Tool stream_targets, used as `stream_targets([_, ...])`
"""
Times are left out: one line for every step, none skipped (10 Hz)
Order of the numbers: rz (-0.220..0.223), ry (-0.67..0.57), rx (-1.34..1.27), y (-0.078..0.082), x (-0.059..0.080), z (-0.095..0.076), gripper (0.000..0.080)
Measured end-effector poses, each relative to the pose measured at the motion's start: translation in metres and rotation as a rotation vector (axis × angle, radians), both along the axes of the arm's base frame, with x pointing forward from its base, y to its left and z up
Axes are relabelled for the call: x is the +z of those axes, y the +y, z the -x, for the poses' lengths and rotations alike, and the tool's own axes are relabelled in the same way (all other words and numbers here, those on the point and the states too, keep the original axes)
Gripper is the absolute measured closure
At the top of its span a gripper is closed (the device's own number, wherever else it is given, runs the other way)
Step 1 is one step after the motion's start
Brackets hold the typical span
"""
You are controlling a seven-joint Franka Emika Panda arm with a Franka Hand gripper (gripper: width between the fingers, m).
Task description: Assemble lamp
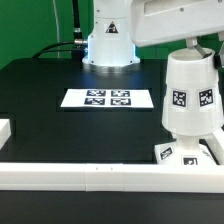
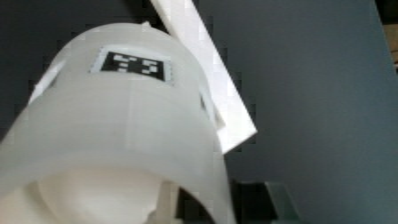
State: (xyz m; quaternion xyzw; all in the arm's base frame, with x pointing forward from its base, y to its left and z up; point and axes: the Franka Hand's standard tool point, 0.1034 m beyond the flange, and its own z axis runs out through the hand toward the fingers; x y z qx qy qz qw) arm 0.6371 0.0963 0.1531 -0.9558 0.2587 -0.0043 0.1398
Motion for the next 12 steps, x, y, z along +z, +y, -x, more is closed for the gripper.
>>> stream_targets([0.000, -0.001, -0.001, 0.000, 0.000, 0.000, 0.0752])
stream_targets([0.001, -0.001, -0.001, 0.000, 0.000, 0.000, 0.0752])
stream_targets([0.001, -0.002, 0.000, -0.001, 0.000, 0.000, 0.0752])
stream_targets([0.000, -0.005, -0.001, -0.002, 0.002, -0.001, 0.0675])
stream_targets([0.001, -0.010, 0.004, -0.004, 0.004, -0.001, 0.0490])
stream_targets([0.001, -0.014, 0.010, -0.007, 0.005, -0.001, 0.0490])
stream_targets([0.002, -0.018, 0.013, -0.009, 0.007, -0.001, 0.0306])
stream_targets([0.003, -0.020, 0.025, -0.013, 0.011, 0.002, 0.0179])
stream_targets([0.001, -0.019, 0.032, -0.018, 0.015, 0.006, 0.0179])
stream_targets([-0.010, -0.001, 0.038, -0.021, 0.024, 0.010, 0.0116])
stream_targets([-0.024, 0.021, 0.047, -0.020, 0.036, 0.013, 0.0105])
stream_targets([-0.017, 0.025, 0.032, -0.018, 0.042, 0.012, 0.0105])
